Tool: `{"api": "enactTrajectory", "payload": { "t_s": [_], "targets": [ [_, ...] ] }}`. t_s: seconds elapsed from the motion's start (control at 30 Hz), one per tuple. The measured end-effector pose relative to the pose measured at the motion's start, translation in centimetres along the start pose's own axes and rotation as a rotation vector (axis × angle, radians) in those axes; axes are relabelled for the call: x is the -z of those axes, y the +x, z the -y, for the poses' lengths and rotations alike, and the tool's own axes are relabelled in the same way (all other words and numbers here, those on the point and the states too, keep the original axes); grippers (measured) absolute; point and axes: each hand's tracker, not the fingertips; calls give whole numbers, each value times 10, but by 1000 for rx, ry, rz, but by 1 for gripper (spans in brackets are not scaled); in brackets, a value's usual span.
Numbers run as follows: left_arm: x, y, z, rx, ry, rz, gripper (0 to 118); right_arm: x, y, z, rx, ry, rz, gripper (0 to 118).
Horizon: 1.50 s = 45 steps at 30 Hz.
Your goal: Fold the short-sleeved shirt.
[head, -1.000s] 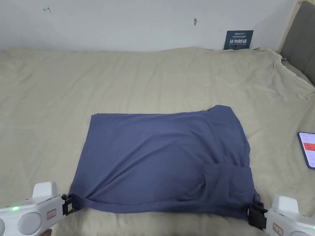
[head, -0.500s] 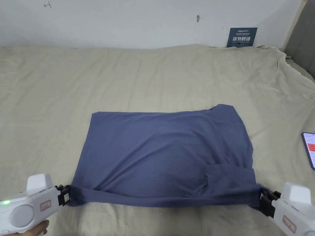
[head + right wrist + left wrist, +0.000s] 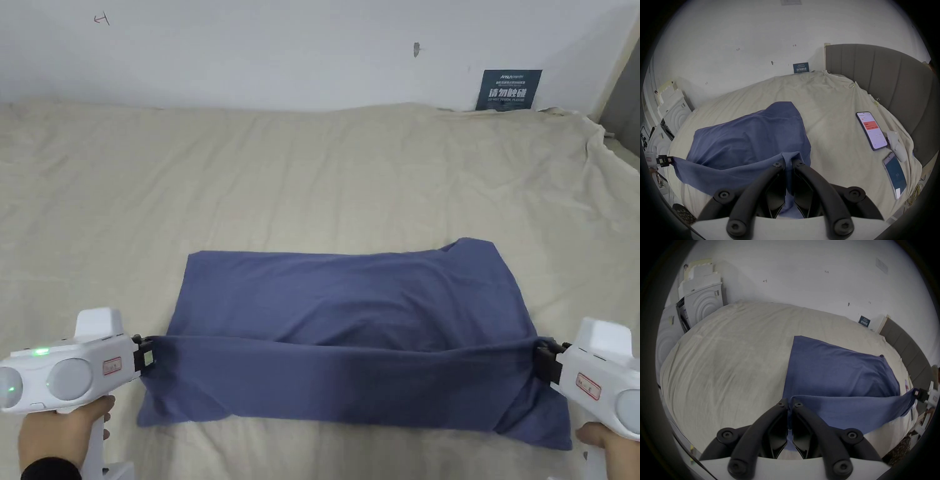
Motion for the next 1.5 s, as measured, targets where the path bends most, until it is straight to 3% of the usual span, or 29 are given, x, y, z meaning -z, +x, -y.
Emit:
{"api": "enactTrajectory", "payload": {
  "t_s": [0.3, 0.53, 0.6, 0.63, 0.67, 0.7, 0.73, 1.0, 1.13, 1.2, 1.23, 1.27, 1.33, 1.37, 1.5],
  "targets": [
    [84, 5, -2, 34, -122, -48, 1, 88, 9, 1, 9, -138, 65, 5],
    [69, 18, -5, 14, -145, -62, 3, 97, 6, 18, 42, -158, 85, 5],
    [67, 14, -3, -38, -145, -36, 21, 86, 2, 13, 29, -143, 95, 15],
    [60, 13, -5, -67, -131, -4, 37, 77, 0, 10, 14, -106, 111, 33],
    [53, 12, -6, -102, -114, 15, 65, 66, -3, 6, 5, -67, 121, 63],
    [44, 10, -8, -141, -92, 29, 80, 53, -5, 1, 0, -24, 119, 77],
    [34, 8, -10, -161, -67, 34, 90, 38, -8, -4, -3, 39, 105, 81],
    [-68, 24, -13, -37, 194, -5, 94, -106, -50, -29, -102, 370, 92, 81],
    [-111, 30, 4, 21, 329, -41, 87, -152, -62, -19, -147, 453, 88, 80],
    [-127, 32, 17, 29, 387, -45, 69, -164, -62, -11, -157, 472, 85, 77],
    [-132, 32, 22, 32, 401, -45, 54, -170, -64, -7, -156, 481, 86, 70],
    [-136, 32, 27, 38, 412, -45, 28, -176, -65, -2, -159, 490, 83, 51],
    [-145, 33, 39, 51, 432, -37, 1, -177, -59, 5, -167, 510, 84, 5],
    [-148, 32, 44, 49, 435, -27, 0, -179, -60, 8, -175, 517, 86, 0],
    [-145, 25, 53, 21, 430, 12, 0, -180, -48, 13, -172, 506, 69, 0]
  ]
}}
